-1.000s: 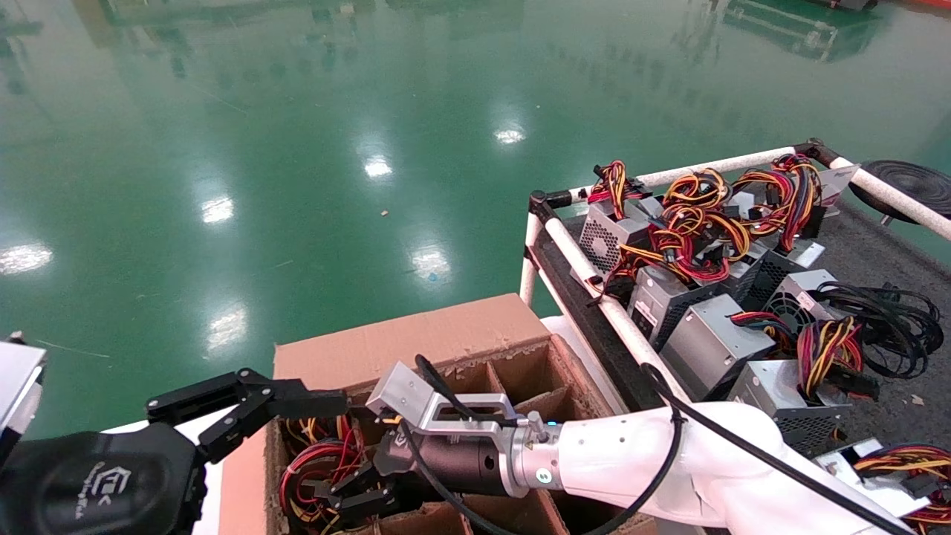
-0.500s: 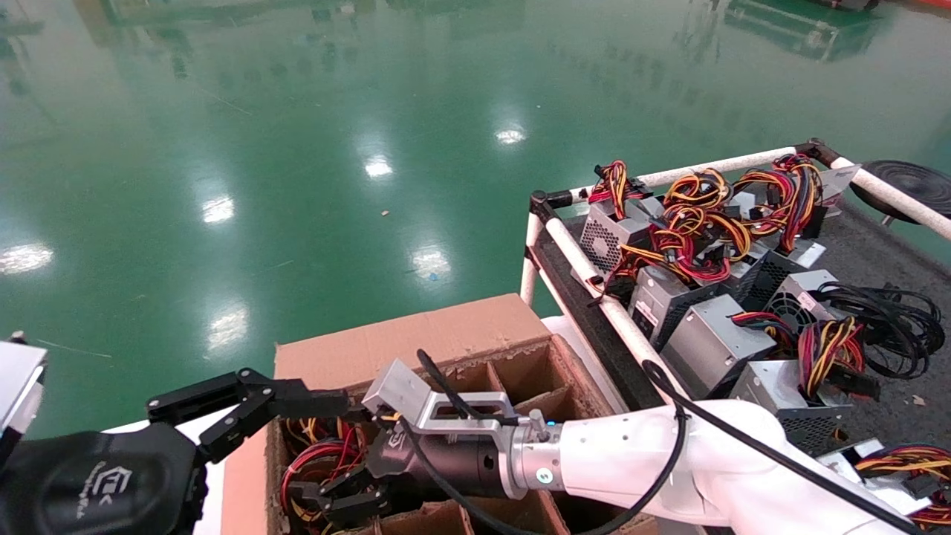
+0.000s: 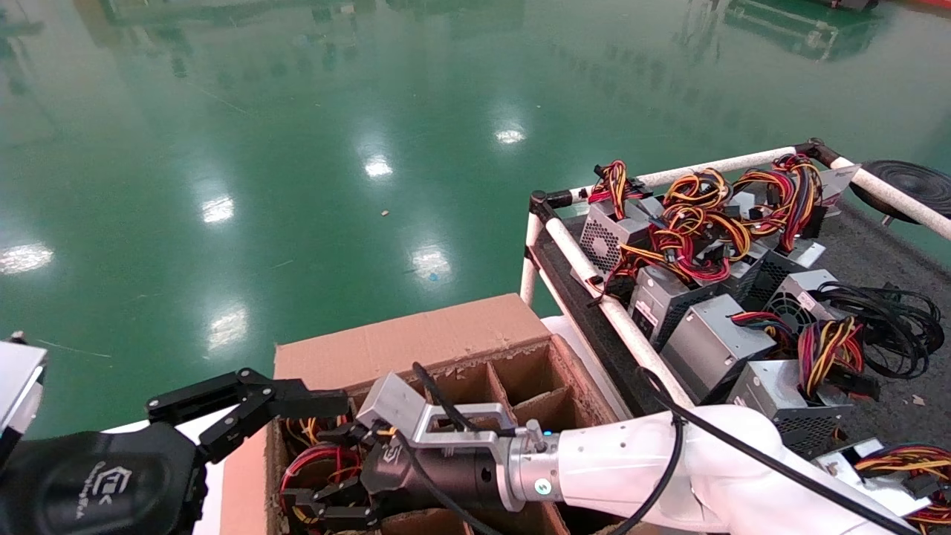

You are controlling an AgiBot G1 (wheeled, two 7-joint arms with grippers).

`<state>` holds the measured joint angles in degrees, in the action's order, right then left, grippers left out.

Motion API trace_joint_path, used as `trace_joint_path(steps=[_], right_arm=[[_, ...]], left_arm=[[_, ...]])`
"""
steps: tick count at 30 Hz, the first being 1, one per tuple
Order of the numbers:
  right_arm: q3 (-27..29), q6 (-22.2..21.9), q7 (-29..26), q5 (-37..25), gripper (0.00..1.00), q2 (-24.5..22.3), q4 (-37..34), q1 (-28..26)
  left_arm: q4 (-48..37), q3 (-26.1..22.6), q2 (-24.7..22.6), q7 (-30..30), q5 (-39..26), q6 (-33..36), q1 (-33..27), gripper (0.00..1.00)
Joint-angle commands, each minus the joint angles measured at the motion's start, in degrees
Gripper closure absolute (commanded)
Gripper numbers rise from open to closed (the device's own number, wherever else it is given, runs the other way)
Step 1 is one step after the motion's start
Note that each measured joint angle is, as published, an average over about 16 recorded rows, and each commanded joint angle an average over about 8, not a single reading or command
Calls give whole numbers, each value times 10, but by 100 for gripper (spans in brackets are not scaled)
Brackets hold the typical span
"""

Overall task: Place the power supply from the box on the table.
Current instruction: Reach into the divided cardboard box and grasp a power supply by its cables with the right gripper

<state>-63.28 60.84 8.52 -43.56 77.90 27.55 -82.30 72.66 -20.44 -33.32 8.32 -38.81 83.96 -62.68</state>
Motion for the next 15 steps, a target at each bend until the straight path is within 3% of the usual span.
trace_joint_path(steps=[1, 15], right_arm=[[-6, 0, 0, 5, 100, 0, 2, 0], [-31, 12, 13, 33, 100, -2, -14, -8]], left_arm=[[0, 0, 0, 0, 0, 0, 0, 0], [0, 0, 0, 0, 0, 0, 0, 0]])
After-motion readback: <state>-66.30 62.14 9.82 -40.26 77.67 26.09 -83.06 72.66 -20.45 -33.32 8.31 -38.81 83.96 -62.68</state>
